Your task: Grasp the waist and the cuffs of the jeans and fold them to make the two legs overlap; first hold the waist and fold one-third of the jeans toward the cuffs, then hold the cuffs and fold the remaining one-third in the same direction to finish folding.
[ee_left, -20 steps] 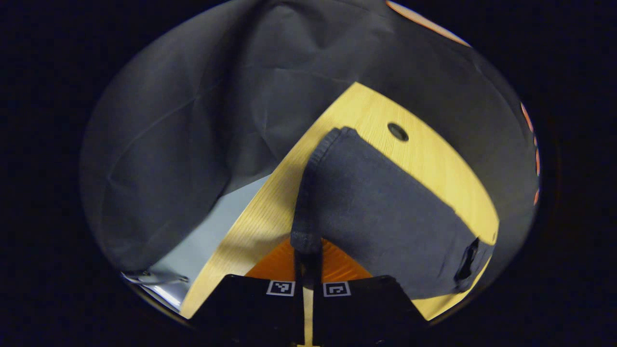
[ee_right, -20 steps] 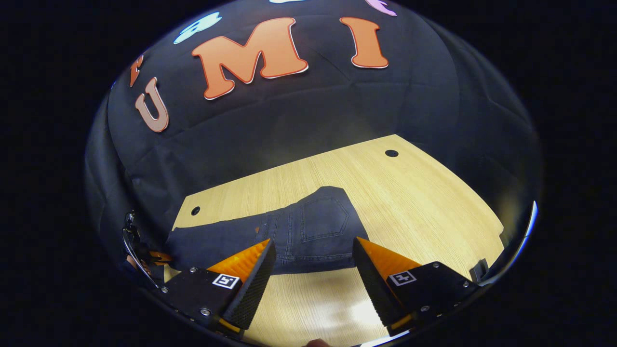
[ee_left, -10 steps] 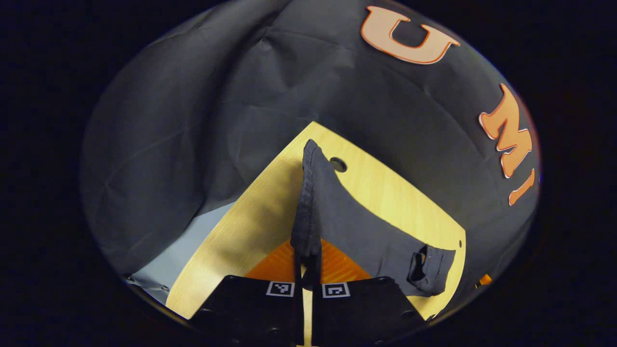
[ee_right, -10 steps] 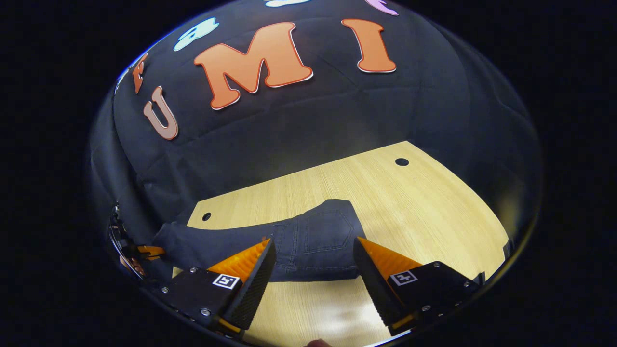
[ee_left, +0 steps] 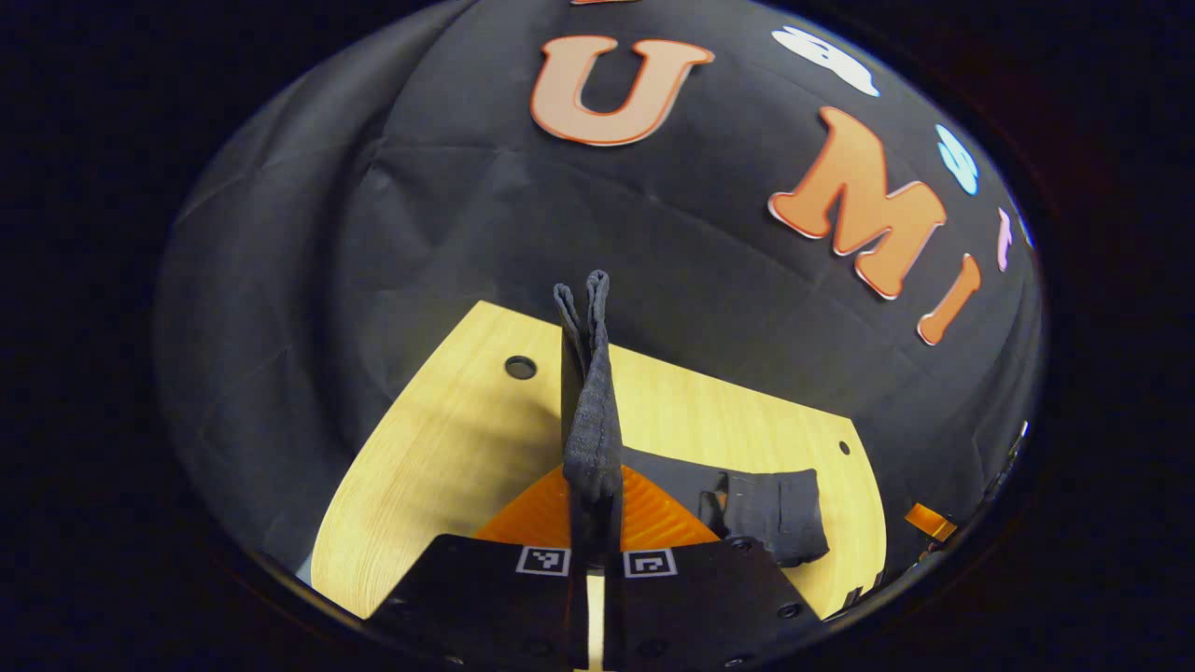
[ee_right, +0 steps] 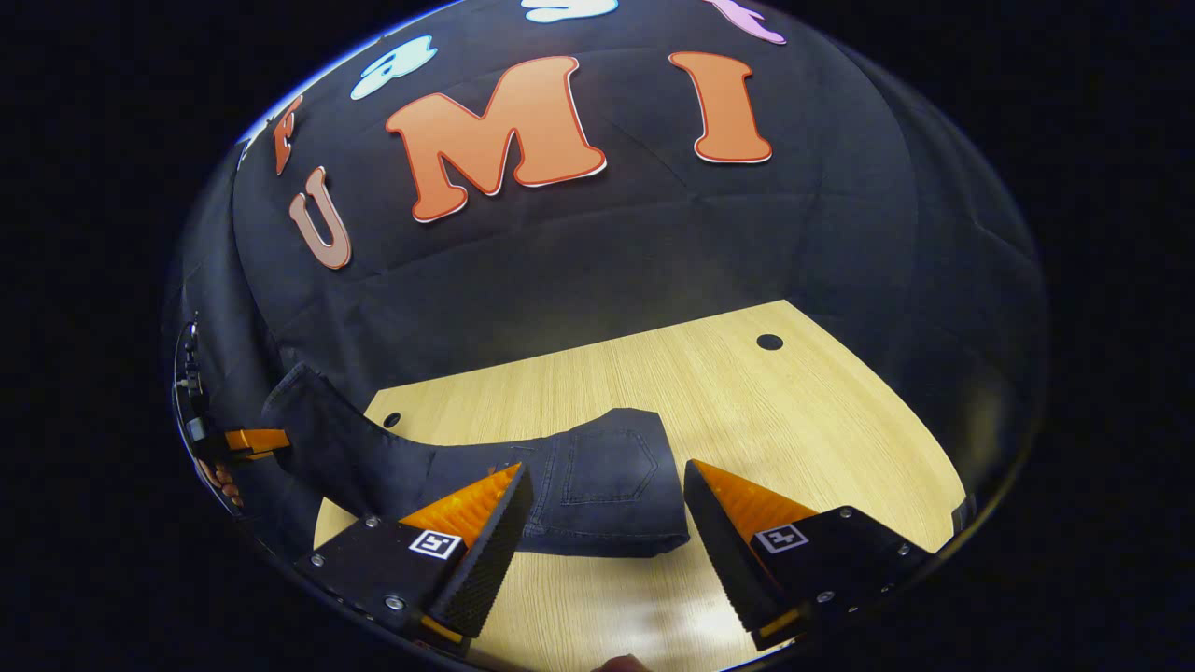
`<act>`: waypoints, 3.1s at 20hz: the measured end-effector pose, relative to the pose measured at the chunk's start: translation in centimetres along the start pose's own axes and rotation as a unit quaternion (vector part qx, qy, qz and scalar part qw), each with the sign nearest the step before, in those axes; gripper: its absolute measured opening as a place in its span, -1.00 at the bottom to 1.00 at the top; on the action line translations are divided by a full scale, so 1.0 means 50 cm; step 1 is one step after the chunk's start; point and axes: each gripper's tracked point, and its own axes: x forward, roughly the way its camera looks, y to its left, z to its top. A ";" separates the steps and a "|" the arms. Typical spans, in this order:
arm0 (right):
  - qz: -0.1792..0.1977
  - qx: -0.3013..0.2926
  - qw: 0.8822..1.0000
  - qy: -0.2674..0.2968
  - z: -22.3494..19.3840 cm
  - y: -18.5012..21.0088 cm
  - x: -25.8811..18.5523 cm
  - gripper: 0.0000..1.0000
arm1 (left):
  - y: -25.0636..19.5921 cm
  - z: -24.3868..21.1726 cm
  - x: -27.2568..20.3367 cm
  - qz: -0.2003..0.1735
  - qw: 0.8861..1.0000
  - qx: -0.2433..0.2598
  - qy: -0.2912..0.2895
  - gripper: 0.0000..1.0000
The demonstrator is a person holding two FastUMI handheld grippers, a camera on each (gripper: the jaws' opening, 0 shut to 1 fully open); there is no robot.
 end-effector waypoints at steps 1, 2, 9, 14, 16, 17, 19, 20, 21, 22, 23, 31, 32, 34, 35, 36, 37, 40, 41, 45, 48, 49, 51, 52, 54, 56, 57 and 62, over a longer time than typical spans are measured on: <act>0.003 0.001 1.000 0.000 0.001 -0.007 0.003 0.97 | -0.032 0.004 -0.004 -0.007 1.000 0.008 -0.001 -0.87; 0.007 0.001 1.000 0.000 0.002 -0.009 0.003 0.97 | -0.062 0.010 -0.004 -0.014 1.000 0.009 -0.005 -0.87; 0.020 -0.001 1.000 -0.006 0.026 -0.062 0.012 0.97 | -0.273 0.000 0.015 -0.059 0.998 0.029 0.003 -0.87; 0.031 -0.003 1.000 -0.002 0.030 -0.101 0.027 0.97 | -0.423 -0.037 0.042 -0.088 0.995 0.043 0.017 -0.87; 0.036 -0.004 0.999 0.004 0.025 -0.120 0.035 0.97 | -0.477 -0.059 0.055 -0.097 0.994 0.052 0.026 -0.87; 0.040 -0.005 0.999 0.006 0.026 -0.129 0.041 0.97 | -0.503 -0.069 0.061 -0.100 0.993 0.054 0.032 -0.87; 0.043 -0.008 0.999 0.011 0.028 -0.148 0.052 0.97 | -0.561 -0.098 0.068 -0.109 0.991 0.057 0.042 -0.87; 0.047 -0.008 0.999 0.012 0.030 -0.156 0.056 0.97 | -0.585 -0.108 0.071 -0.115 0.991 0.057 0.045 -0.85; 0.048 -0.007 0.999 0.013 0.031 -0.167 0.062 0.97 | -0.612 -0.126 0.077 -0.122 0.990 0.058 0.052 -0.87; 0.052 -0.007 0.998 0.015 0.033 -0.174 0.066 0.97 | -0.634 -0.142 0.082 -0.124 0.989 0.061 0.059 -0.87; 0.052 -0.007 0.998 0.017 0.033 -0.185 0.071 0.97 | -0.651 -0.162 0.089 -0.124 0.988 0.065 0.069 -0.87; 0.055 -0.002 0.998 0.026 0.023 -0.240 0.081 0.97 | -0.737 -0.318 0.183 -0.118 0.977 0.086 0.154 -0.87; 0.055 -0.001 0.998 0.027 0.022 -0.244 0.081 0.97 | -0.740 -0.342 0.190 -0.111 0.975 0.093 0.168 -0.87; 0.057 0.000 0.998 0.026 0.021 -0.249 0.077 0.97 | -0.740 -0.379 0.198 -0.103 0.972 0.092 0.188 -0.84; 0.057 0.000 0.998 0.025 0.023 -0.249 0.080 0.97 | -0.742 -0.394 0.195 -0.105 0.971 0.084 0.199 -0.70; 0.061 0.001 0.998 0.025 0.024 -0.247 0.076 0.97 | -0.752 -0.405 0.195 -0.117 0.969 0.070 0.205 -0.70; 0.062 0.003 0.998 0.026 0.024 -0.243 0.075 0.97 | -0.762 -0.403 0.185 -0.128 0.968 0.061 0.207 -0.53; 0.067 -0.003 0.998 0.021 0.027 -0.232 0.070 0.97 | -0.771 -0.380 0.160 -0.152 0.969 0.053 0.188 0.03; 0.068 -0.006 0.997 0.018 0.032 -0.225 0.066 0.97 | -0.770 -0.366 0.148 -0.157 0.970 0.054 0.176 0.03; 0.078 -0.032 0.996 -0.020 0.069 -0.182 0.036 0.98 | -0.741 -0.282 0.090 -0.150 0.981 0.076 0.096 0.93; 0.095 -0.051 0.992 -0.067 0.103 -0.129 0.005 0.97 | -0.708 -0.200 0.046 -0.123 0.988 0.094 0.015 0.92; 0.098 -0.065 0.989 -0.087 0.117 -0.112 -0.009 0.97 | -0.696 -0.177 0.028 -0.111 0.989 0.101 -0.010 0.92; 0.103 -0.090 0.982 -0.127 0.153 -0.081 -0.041 0.97 | -0.678 -0.131 -0.012 -0.087 0.986 0.123 -0.075 0.92; 0.112 -0.093 0.979 -0.146 0.168 -0.059 -0.051 0.97 | -0.667 -0.113 -0.035 -0.074 0.983 0.132 -0.103 0.93; 0.131 -0.103 0.968 -0.186 0.187 -0.020 -0.079 1.00 | -0.651 -0.090 -0.071 -0.049 0.978 0.142 -0.146 0.92; 0.135 -0.117 0.961 -0.210 0.198 0.016 -0.098 1.00 | -0.630 -0.066 -0.108 -0.028 0.972 0.148 -0.181 0.94; 0.137 -0.120 0.958 -0.222 0.206 0.023 -0.109 1.00 | -0.627 -0.071 -0.122 -0.024 0.968 0.157 -0.193 0.97; 0.146 -0.124 0.954 -0.230 0.211 0.064 -0.120 0.96 | -0.592 -0.041 -0.199 -0.001 0.950 0.186 -0.252 0.96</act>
